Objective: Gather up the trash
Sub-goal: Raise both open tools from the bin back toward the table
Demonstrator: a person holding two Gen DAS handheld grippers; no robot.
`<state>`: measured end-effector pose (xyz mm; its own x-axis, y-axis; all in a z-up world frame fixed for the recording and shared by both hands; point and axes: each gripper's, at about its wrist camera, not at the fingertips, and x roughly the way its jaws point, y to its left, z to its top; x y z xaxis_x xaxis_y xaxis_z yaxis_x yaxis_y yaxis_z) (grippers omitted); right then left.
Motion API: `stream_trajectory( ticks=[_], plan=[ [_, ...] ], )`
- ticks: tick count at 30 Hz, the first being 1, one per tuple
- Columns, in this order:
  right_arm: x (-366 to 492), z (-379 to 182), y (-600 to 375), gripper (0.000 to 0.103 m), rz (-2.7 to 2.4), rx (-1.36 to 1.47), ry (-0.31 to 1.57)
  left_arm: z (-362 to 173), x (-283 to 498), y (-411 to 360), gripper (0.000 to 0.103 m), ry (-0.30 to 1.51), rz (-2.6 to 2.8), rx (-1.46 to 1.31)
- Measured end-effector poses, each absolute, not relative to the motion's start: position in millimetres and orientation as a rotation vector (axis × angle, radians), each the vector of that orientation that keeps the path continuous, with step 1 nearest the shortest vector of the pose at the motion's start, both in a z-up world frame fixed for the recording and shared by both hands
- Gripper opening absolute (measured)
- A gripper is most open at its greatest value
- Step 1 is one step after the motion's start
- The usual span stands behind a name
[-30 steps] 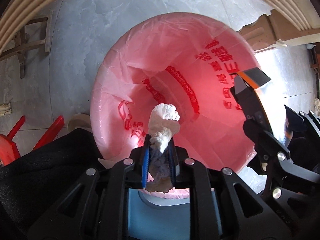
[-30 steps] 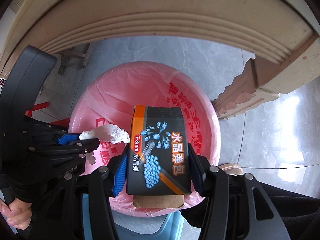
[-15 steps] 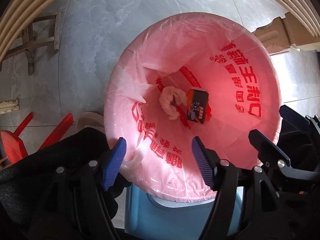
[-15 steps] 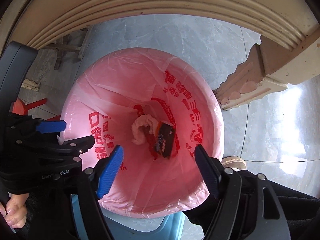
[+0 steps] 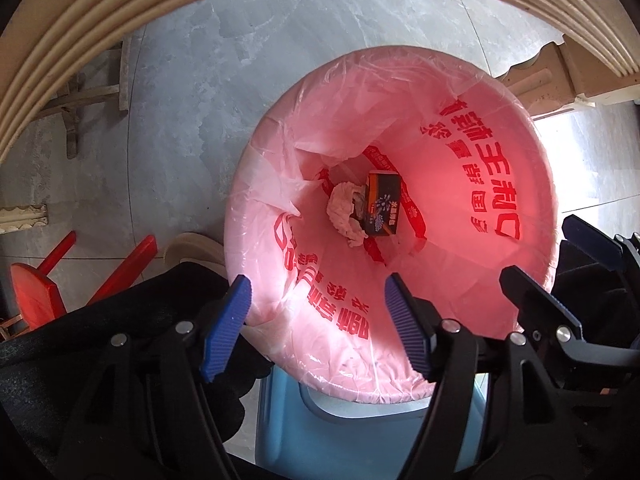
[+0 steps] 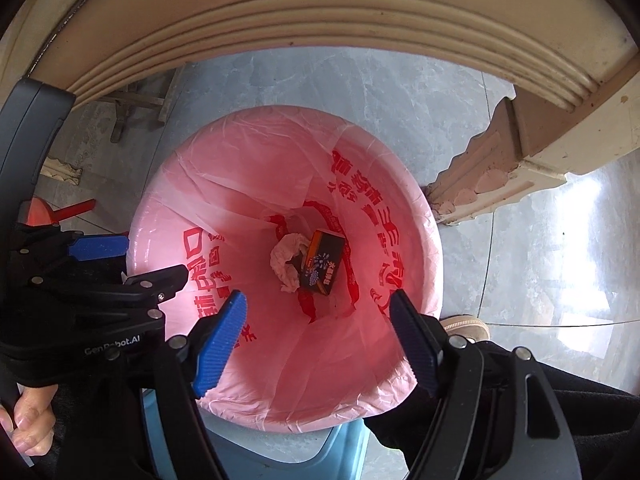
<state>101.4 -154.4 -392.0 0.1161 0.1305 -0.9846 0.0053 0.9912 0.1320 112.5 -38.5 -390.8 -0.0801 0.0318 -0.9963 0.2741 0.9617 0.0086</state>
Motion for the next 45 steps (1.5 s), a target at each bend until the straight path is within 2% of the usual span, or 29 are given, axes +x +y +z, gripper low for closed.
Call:
stream_trajectory(
  ticks=[9,14,17,20,24,28,31,36,45],
  plan=[
    [89,-352,-149,0.072,0.095,0.088,1.371,-348,100,-37,0.068,1.539,-0.211,0.272],
    [77,-311,-144,0.073,0.127,0.108,1.305,-302,86,-27,0.068,1.473,-0.213,0.255],
    [68,-275,-140,0.074,0.155,0.113,1.238,-264,80,-18,0.069,1.416,-0.216,0.235],
    [60,-232,-139,0.083,0.165,0.096,1.152,-217,76,-8,0.069,1.334,-0.216,0.217],
    [57,-180,-141,0.083,0.180,0.085,1.055,-157,75,1,0.078,1.232,-0.230,0.186],
    [61,-130,-146,0.085,0.201,0.067,0.986,-104,77,2,0.079,1.130,-0.247,0.225],
    [65,-87,-155,0.090,0.219,0.067,0.933,-74,84,0,0.081,1.092,-0.263,0.243],
    [78,-21,-162,0.090,0.256,0.058,0.855,-31,102,-2,0.081,1.084,-0.294,0.266],
    [111,41,-168,0.090,0.325,0.056,0.837,24,141,4,0.081,1.084,-0.332,0.262]
  ],
)
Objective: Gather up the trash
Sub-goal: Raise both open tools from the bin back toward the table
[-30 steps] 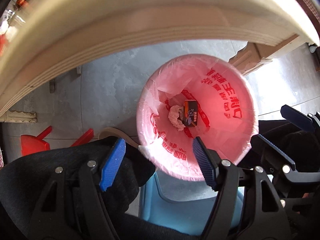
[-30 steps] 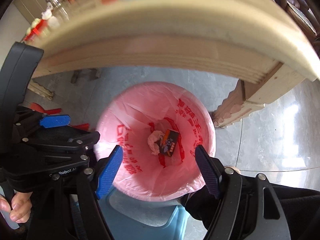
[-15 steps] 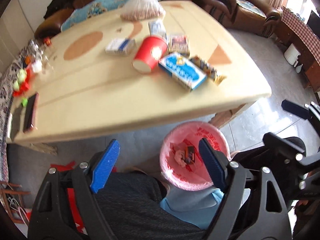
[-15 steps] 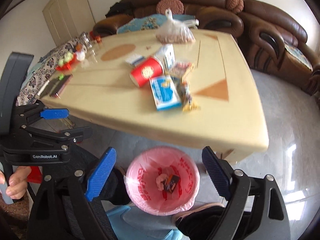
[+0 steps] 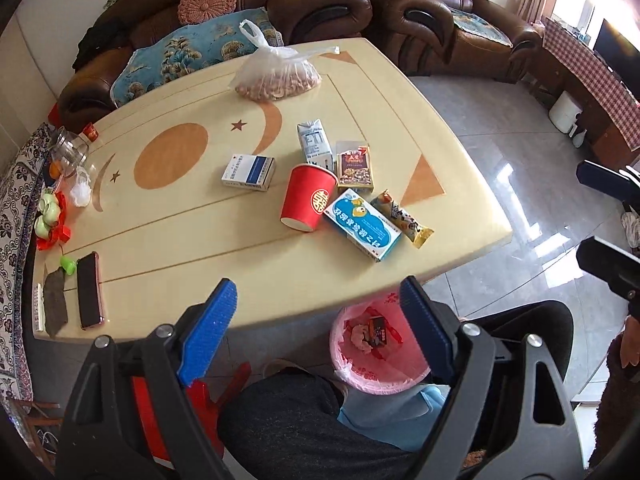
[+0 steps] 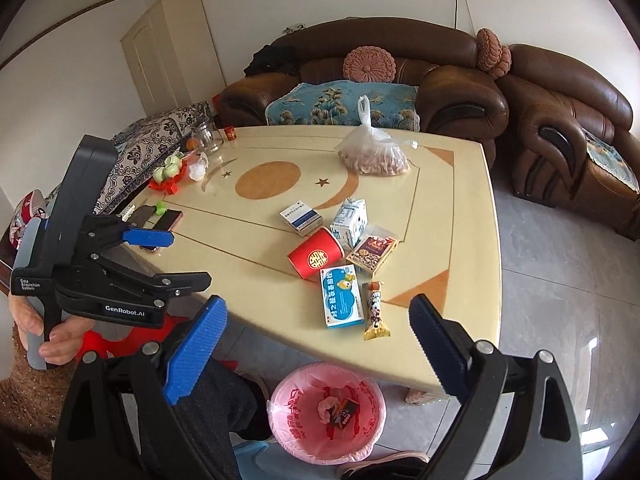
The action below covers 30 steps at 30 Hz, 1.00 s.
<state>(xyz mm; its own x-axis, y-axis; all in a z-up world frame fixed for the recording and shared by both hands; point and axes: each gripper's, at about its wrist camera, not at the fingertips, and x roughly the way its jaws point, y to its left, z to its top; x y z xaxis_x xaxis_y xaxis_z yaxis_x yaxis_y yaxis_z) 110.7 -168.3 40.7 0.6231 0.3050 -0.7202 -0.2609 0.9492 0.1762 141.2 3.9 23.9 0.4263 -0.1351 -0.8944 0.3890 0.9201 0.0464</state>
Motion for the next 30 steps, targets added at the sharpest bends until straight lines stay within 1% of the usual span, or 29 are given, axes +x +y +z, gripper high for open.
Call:
stream_trajectory(
  ticks=[8,16,22,30],
  plan=[
    [140,46,-173,0.090,0.324,0.025,0.867,41,169,-9,0.081,1.106,-0.371,0.321],
    [157,48,-177,0.090,0.318,0.010,0.872,41,182,-16,0.081,1.110,-0.379,0.360],
    [170,38,-180,0.090,0.315,0.011,0.892,27,194,-22,0.081,1.130,-0.404,0.382],
    [189,12,-188,0.090,0.304,0.031,0.950,-7,213,-31,0.081,1.187,-0.419,0.422]
  ],
)
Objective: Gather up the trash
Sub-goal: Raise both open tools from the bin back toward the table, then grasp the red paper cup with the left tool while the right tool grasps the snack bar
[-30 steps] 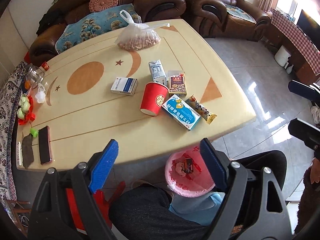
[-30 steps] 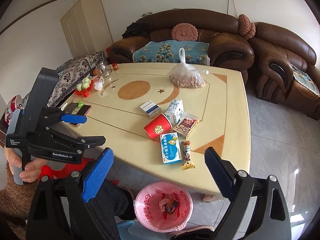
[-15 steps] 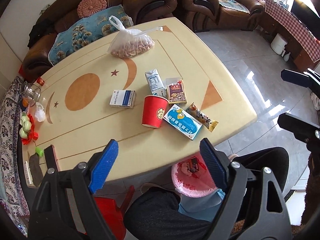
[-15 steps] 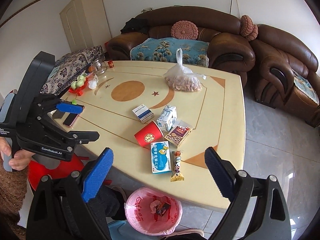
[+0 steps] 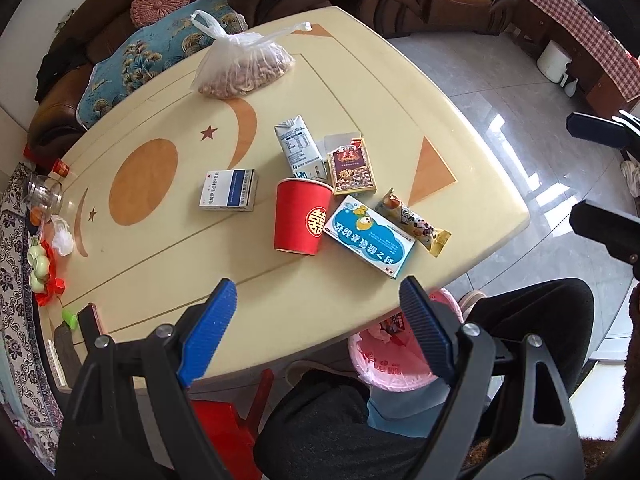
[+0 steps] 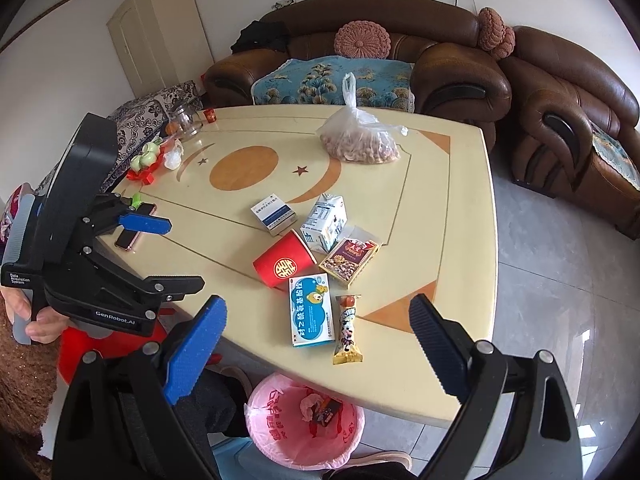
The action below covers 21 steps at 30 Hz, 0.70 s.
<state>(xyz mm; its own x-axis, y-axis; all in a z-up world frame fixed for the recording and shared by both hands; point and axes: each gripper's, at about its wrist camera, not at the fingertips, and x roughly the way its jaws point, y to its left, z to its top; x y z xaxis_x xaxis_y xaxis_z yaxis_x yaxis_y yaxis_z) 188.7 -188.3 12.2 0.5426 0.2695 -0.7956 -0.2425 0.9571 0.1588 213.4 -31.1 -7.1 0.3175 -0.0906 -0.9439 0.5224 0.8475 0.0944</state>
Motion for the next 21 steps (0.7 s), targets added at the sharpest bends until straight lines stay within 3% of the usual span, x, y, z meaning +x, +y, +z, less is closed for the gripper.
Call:
stream_trajectory(
  ticks=[21],
  plan=[
    [239,-80,-197,0.090,0.295,0.011,1.119,-93,272,-38,0.081,1.351,-0.467,0.430]
  ],
)
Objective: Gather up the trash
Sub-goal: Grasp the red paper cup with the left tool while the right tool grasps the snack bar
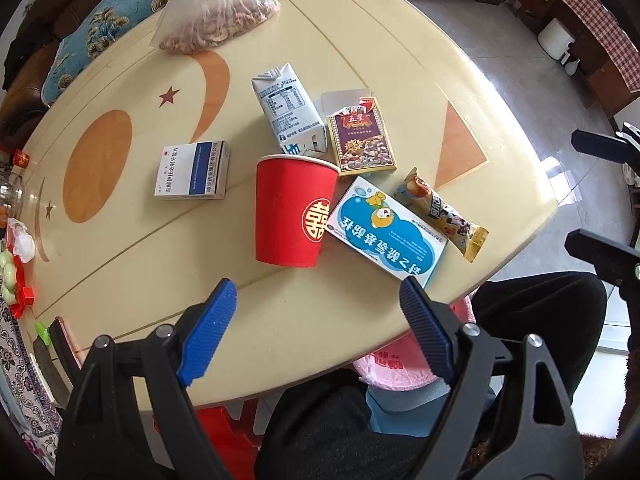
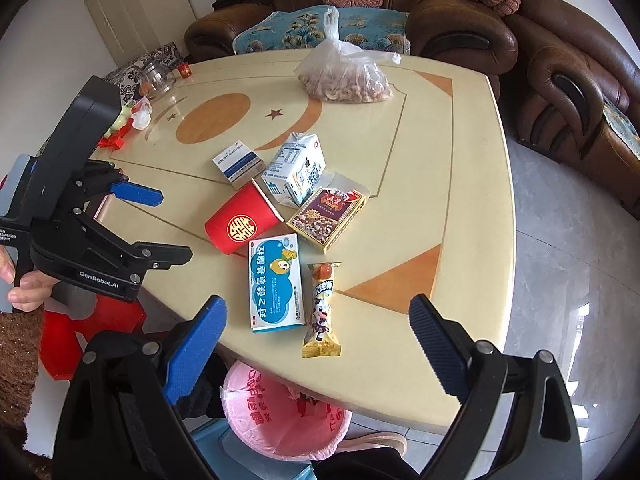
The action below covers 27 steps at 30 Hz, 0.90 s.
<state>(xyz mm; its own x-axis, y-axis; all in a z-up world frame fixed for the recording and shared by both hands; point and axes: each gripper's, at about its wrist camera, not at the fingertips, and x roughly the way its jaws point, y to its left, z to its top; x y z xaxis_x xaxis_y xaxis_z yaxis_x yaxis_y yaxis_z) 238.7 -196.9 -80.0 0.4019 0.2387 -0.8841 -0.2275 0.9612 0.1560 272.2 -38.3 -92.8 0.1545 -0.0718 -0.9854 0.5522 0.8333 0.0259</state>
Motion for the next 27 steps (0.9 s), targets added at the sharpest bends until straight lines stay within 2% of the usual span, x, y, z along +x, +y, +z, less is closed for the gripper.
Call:
stream_trajectory(
  ticks=[17,23,27],
  plan=[
    [275,-170,-187,0.089,0.341,-0.003,1.244,-150,325,-40,0.081,1.444,-0.469,0.401],
    [278,-191,-180,0.071,0.315,-0.089,1.253,-163,335,-39,0.081,1.459,-0.467,0.393],
    [278,-202,-175,0.070,0.303,-0.140,1.262,-172,342,-41,0.081,1.478,-0.476,0.372]
  ],
)
